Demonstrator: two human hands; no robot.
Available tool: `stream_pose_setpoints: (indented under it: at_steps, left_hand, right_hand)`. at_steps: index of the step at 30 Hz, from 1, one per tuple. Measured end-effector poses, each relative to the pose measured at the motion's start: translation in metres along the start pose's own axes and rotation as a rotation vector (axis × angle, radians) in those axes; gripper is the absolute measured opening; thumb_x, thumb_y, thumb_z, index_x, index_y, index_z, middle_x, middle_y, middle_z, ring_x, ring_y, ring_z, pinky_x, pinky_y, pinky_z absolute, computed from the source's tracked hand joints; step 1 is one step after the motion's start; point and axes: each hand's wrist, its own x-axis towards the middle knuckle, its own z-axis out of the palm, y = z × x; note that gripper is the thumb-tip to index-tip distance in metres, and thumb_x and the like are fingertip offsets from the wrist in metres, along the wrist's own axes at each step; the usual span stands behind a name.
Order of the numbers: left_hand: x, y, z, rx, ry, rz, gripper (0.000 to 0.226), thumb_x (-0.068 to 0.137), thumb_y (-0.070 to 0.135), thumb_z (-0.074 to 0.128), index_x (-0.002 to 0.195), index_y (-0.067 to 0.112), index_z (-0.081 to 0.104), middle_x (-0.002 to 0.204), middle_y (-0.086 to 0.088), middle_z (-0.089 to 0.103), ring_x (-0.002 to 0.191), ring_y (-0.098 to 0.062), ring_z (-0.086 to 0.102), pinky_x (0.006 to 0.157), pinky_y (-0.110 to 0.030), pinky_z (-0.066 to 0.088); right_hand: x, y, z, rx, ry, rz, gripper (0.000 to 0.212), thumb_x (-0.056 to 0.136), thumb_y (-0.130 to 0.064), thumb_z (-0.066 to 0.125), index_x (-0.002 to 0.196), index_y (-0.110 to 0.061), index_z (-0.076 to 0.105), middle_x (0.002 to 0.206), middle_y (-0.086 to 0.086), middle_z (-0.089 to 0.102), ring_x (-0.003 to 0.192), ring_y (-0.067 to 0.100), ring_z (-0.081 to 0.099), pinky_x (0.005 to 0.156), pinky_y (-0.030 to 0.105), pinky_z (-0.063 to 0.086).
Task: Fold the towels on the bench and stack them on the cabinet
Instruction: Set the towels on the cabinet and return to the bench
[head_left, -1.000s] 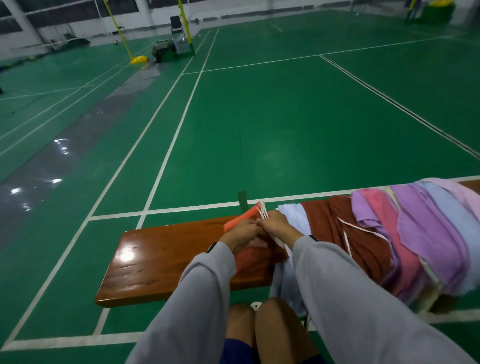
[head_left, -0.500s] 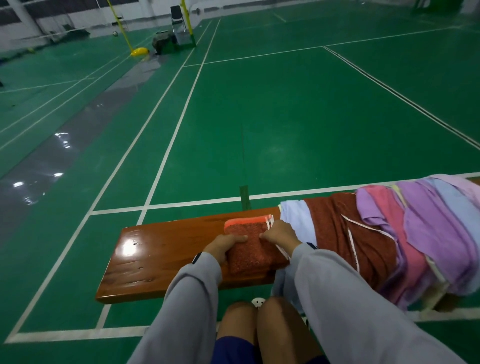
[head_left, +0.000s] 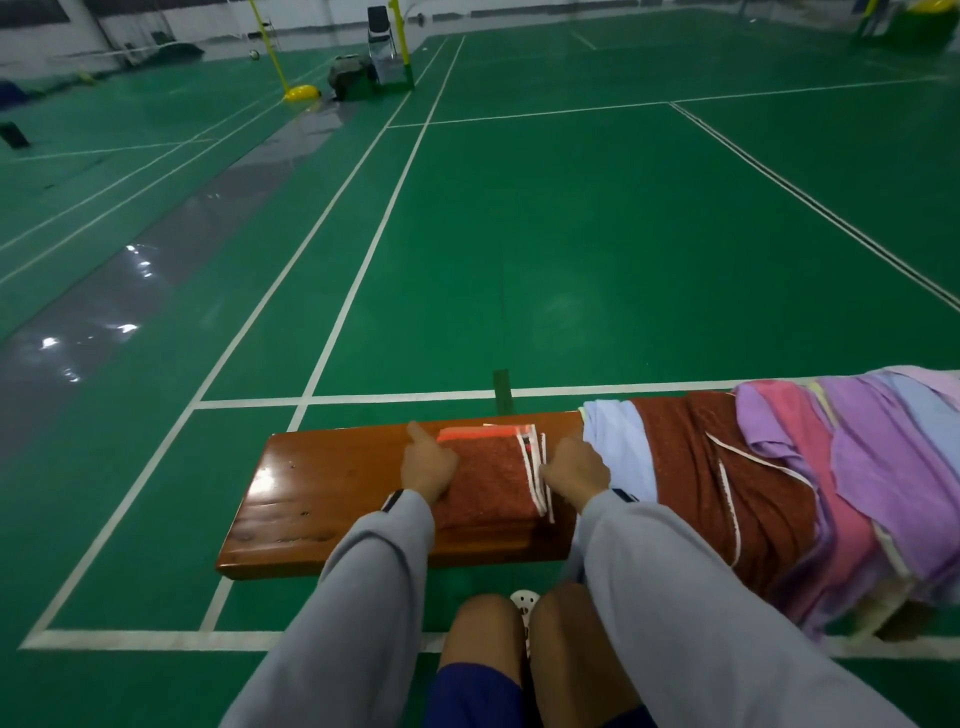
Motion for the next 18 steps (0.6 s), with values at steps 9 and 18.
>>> stream_pose_setpoints:
  at_steps: [9,18]
  left_hand:
    - [0.003,-0.029,0.062,0.836,-0.118,0.503,0.058,0.109,0.049,0.013,0.163,0.037,-0.003,0.171,-0.001,-0.013,0.156,-0.036,-0.016,0.126,-0.057,-0.003]
    - [0.028,-0.051,0.072,0.809,0.04,0.658,0.066,0.098,0.056,-0.006,0.162,0.04,-0.002,0.171,0.002,-0.011,0.156,-0.029,-0.016,0.127,-0.054,-0.002]
  right_hand:
    - [0.004,-0.008,0.045,-0.438,0.046,-0.526,0.057,0.106,-0.037,0.037,0.158,-0.018,0.025,0.167,0.013,0.022,0.155,0.035,0.014,0.125,0.055,0.017]
    - [0.027,0.007,0.074,-0.555,0.091,-0.473,0.069,0.104,-0.049,0.006,0.164,-0.019,-0.005,0.171,0.009,-0.011,0.157,0.032,-0.013,0.126,0.057,-0.001]
